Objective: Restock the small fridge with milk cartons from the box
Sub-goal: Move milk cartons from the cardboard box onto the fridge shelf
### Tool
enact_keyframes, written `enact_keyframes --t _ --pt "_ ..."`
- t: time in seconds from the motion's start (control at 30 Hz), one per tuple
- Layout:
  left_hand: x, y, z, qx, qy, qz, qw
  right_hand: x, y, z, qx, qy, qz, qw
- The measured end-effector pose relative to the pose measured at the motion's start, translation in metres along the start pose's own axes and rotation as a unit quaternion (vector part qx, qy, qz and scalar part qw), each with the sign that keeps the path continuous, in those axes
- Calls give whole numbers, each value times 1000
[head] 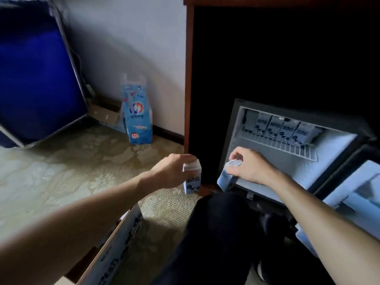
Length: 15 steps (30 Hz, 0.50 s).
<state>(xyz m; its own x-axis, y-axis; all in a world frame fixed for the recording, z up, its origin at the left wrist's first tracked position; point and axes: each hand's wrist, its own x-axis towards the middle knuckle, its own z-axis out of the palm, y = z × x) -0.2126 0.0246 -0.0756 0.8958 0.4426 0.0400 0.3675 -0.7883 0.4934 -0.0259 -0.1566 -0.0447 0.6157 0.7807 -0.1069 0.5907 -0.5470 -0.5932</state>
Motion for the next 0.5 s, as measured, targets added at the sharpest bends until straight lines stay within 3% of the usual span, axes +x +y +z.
enact_keyframes --t 0.27,0.5 --pt "90 37 72 15 -73 76 994 10 96 -9 11 15 75 997" --pt "156 57 143 9 -124 79 989 43 171 -4 78 20 161 984"
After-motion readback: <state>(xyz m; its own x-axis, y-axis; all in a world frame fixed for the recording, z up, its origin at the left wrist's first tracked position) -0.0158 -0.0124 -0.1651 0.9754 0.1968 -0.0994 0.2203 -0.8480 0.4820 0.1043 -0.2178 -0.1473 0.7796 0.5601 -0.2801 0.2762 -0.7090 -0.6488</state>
